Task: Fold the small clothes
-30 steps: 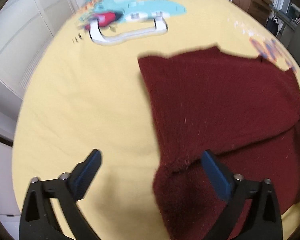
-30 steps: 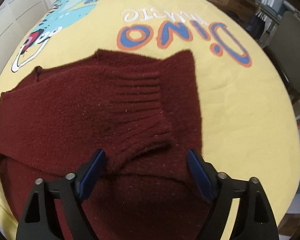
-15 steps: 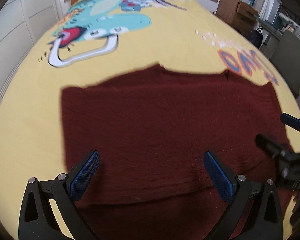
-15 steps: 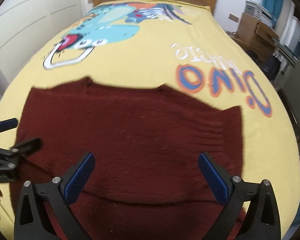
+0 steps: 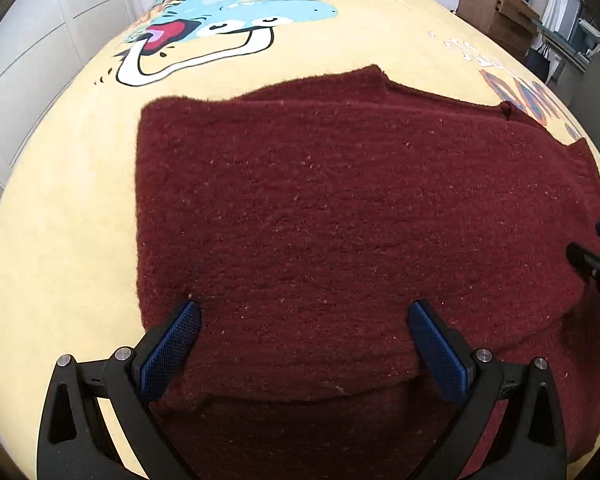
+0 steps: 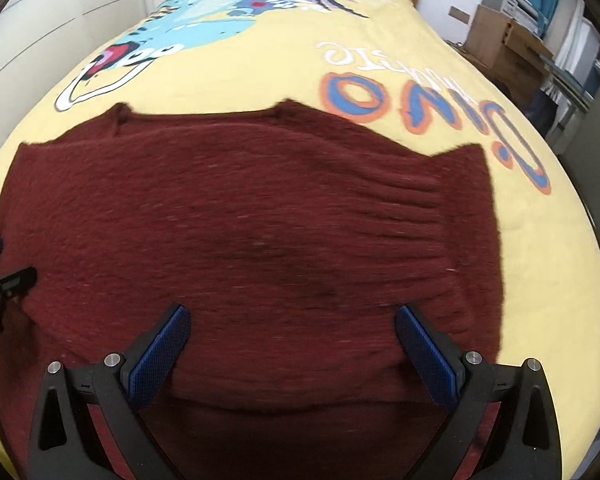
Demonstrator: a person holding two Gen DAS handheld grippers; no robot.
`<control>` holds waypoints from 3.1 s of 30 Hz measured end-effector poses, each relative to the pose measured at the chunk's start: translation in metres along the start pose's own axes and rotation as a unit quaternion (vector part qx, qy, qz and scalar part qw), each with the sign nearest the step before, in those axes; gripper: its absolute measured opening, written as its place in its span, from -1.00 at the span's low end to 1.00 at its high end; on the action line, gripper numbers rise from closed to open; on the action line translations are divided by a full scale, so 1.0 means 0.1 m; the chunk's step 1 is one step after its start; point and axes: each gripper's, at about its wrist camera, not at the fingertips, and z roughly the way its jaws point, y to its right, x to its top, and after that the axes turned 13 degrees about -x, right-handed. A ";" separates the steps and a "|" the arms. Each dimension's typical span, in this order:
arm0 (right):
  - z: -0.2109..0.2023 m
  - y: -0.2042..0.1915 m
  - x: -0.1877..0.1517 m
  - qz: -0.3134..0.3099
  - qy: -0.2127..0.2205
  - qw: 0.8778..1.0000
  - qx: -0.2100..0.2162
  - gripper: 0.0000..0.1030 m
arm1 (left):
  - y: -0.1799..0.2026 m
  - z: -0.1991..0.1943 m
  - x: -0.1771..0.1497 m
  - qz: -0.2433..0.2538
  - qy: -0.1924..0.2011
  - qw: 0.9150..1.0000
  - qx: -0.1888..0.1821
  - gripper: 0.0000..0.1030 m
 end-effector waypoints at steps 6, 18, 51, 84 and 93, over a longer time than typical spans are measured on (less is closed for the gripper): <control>0.08 0.09 -0.07 0.020 -0.003 1.000 0.007 0.99 | 0.01 -0.01 -0.08 -0.006 0.030 1.000 0.005 0.99; 0.01 0.03 -0.06 0.018 -0.008 1.000 -0.008 0.99 | 0.08 -0.16 -0.04 -0.013 -0.007 1.000 -0.008 0.98; -1.00 0.95 -1.89 0.084 -0.127 0.988 -0.009 0.99 | 0.16 -1.07 -1.68 -0.070 -0.114 0.991 -0.020 0.98; -0.71 1.00 -2.12 0.097 -0.223 0.963 0.113 -0.73 | 0.50 -0.88 -1.46 -0.043 -0.161 0.977 -0.135 -0.83; -1.03 1.44 -1.67 0.126 -0.157 0.965 0.168 -0.78 | 0.57 -1.44 -0.81 -0.054 -0.074 0.978 -0.186 -0.83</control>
